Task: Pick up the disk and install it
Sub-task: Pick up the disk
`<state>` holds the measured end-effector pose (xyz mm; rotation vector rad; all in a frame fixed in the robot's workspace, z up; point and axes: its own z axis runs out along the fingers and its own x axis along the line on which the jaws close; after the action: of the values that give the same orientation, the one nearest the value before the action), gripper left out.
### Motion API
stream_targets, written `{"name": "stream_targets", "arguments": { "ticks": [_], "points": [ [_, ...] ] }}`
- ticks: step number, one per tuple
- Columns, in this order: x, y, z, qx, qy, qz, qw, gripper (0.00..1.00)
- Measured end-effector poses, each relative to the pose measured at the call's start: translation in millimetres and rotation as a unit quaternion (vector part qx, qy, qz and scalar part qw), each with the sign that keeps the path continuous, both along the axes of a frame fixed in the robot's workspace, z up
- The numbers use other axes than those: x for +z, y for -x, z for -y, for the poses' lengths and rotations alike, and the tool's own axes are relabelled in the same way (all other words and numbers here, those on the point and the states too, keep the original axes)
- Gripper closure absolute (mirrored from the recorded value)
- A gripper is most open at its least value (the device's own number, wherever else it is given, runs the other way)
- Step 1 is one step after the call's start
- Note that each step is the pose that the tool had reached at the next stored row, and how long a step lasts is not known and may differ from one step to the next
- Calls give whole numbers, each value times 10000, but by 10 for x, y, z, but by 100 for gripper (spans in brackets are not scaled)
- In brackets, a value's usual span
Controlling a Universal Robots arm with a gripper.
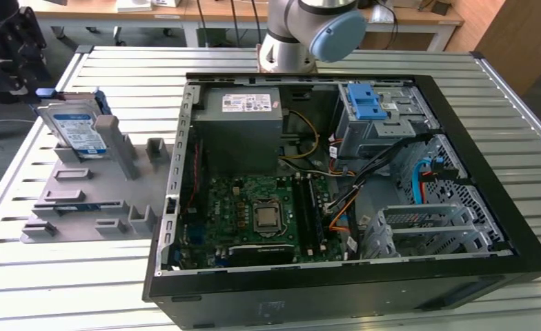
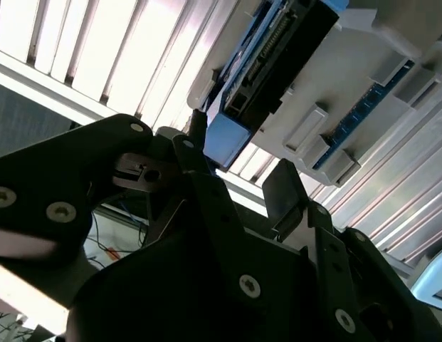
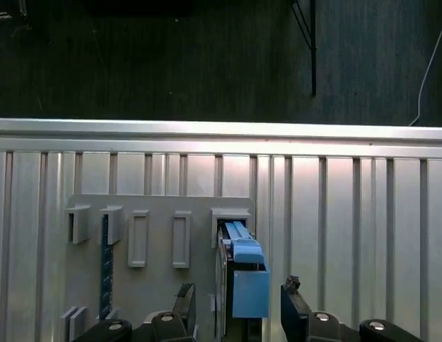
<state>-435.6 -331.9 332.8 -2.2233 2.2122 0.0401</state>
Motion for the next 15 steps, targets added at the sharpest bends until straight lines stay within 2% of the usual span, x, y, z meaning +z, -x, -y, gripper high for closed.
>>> {"name": "stream_targets", "arguments": {
  "ticks": [3,11,15],
  "points": [
    [-42,2,-12,1,31,1,10000,41],
    [-181,17,-17,-9,38,2,10000,41],
    [-195,19,-18,-10,39,0,10000,43]
  ]
}}
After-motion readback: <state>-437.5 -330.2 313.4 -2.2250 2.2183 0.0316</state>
